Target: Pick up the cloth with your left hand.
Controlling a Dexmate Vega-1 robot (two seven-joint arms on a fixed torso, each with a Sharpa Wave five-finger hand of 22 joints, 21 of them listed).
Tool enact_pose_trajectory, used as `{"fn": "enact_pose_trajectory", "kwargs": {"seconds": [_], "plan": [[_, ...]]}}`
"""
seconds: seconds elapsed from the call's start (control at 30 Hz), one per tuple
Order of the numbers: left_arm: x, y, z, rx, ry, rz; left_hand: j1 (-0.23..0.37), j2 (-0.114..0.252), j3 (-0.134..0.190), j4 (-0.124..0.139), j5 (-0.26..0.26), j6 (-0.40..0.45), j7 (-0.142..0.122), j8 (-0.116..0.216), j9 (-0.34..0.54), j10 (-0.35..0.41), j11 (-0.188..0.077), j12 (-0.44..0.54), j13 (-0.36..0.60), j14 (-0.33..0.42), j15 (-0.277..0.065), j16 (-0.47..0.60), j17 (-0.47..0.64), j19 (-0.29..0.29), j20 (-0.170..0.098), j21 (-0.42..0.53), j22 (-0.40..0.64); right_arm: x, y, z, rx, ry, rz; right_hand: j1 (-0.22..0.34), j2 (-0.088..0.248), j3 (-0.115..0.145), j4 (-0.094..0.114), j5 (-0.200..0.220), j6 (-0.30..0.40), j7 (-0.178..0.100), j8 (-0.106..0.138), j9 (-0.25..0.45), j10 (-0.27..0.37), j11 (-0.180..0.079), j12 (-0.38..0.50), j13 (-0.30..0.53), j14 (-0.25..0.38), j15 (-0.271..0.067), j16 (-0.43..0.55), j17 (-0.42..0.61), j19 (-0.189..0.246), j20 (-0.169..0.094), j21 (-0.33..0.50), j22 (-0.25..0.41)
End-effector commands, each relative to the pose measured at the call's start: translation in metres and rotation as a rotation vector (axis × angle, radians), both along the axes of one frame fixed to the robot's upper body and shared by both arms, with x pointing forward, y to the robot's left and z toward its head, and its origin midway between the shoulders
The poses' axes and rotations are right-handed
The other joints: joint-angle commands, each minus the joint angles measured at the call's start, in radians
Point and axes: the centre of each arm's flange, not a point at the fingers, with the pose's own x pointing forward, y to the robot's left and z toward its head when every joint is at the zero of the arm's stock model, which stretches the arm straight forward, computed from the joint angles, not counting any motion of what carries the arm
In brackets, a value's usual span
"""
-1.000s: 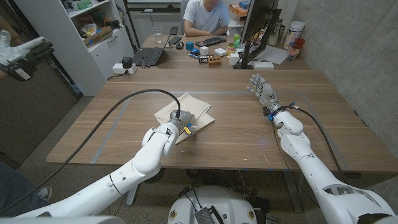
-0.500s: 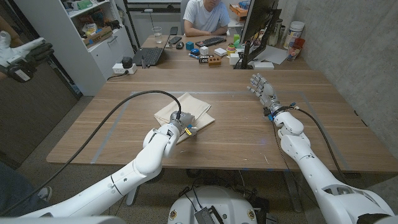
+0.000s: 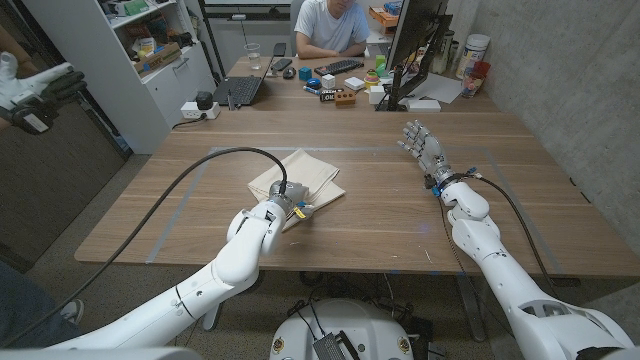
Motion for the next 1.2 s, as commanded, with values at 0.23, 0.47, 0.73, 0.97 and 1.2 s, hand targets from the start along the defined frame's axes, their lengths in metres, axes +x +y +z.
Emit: {"fn": "enact_pose_trajectory", "kwargs": {"seconds": [0.23, 0.47, 0.73, 0.97, 1.2], "plan": [[-0.014, 0.028, -0.006, -0.183, -0.157, 0.018, 0.259, 0.108, 0.073, -0.017, 0.038, 0.171, 0.01, 0.044, 0.007, 0.159, -0.014, 0.053, 0.009, 0.193, -0.054, 0.07, 0.01, 0.23, -0.003, 0.077, 0.016, 0.0, 0.004, -0.002, -0.006, 0.001, 0.006, -0.004, 0.0, 0.004, -0.009, 0.008, 0.007, -0.008, 0.0, 0.003, 0.009, -0.001, -0.001, 0.004, 0.004, 0.0, 0.003, 0.003, 0.004, 0.008, 0.001, 0.004], [-0.012, 0.028, -0.008, -0.188, -0.148, 0.013, 0.418, 0.123, 0.077, -0.025, 0.052, 0.273, 0.014, 0.059, 0.012, 0.258, -0.046, 0.082, 0.018, 0.31, -0.095, 0.134, 0.035, 0.387, -0.007, 0.148, 0.019, 0.0, 0.003, -0.003, 0.0, 0.004, 0.006, -0.005, 0.0, 0.004, -0.01, 0.008, 0.007, -0.007, 0.0, 0.003, 0.01, 0.0, 0.0, 0.004, 0.004, 0.0, 0.002, 0.003, 0.003, 0.009, 0.001, 0.004], [-0.009, 0.029, -0.008, -0.186, -0.133, 0.011, 0.432, 0.118, 0.063, -0.016, 0.051, 0.289, 0.013, 0.059, 0.013, 0.274, -0.048, 0.087, 0.022, 0.315, -0.097, 0.144, 0.044, 0.399, -0.005, 0.155, 0.017, 0.001, 0.0, -0.004, 0.014, 0.007, 0.003, -0.006, 0.0, 0.004, -0.011, 0.009, 0.007, -0.007, 0.0, 0.003, 0.009, 0.0, -0.001, 0.004, 0.005, 0.0, 0.003, 0.003, 0.003, 0.009, 0.001, 0.004], [-0.004, 0.026, -0.007, -0.186, -0.107, 0.01, 0.406, 0.1, 0.042, 0.003, 0.047, 0.289, 0.009, 0.054, 0.013, 0.281, -0.055, 0.088, 0.026, 0.305, -0.091, 0.135, 0.041, 0.392, -0.003, 0.151, 0.014, 0.002, 0.0, -0.003, 0.021, 0.001, 0.007, -0.006, 0.0, 0.004, -0.012, 0.009, 0.008, -0.008, 0.0, 0.003, 0.01, -0.001, 0.0, 0.004, 0.006, -0.001, 0.003, 0.003, 0.003, 0.009, 0.001, 0.004], [-0.001, 0.026, -0.008, -0.208, -0.086, -0.001, 0.375, 0.081, 0.018, 0.016, 0.043, 0.289, 0.008, 0.049, 0.014, 0.274, -0.055, 0.084, 0.029, 0.289, -0.083, 0.124, 0.039, 0.382, -0.003, 0.146, 0.011, 0.004, 0.002, -0.002, 0.021, 0.001, 0.013, -0.007, -0.001, 0.004, -0.013, 0.01, 0.008, -0.007, 0.001, 0.003, 0.012, -0.002, 0.0, 0.004, 0.007, -0.001, 0.003, 0.003, 0.003, 0.01, 0.001, 0.004]]}}
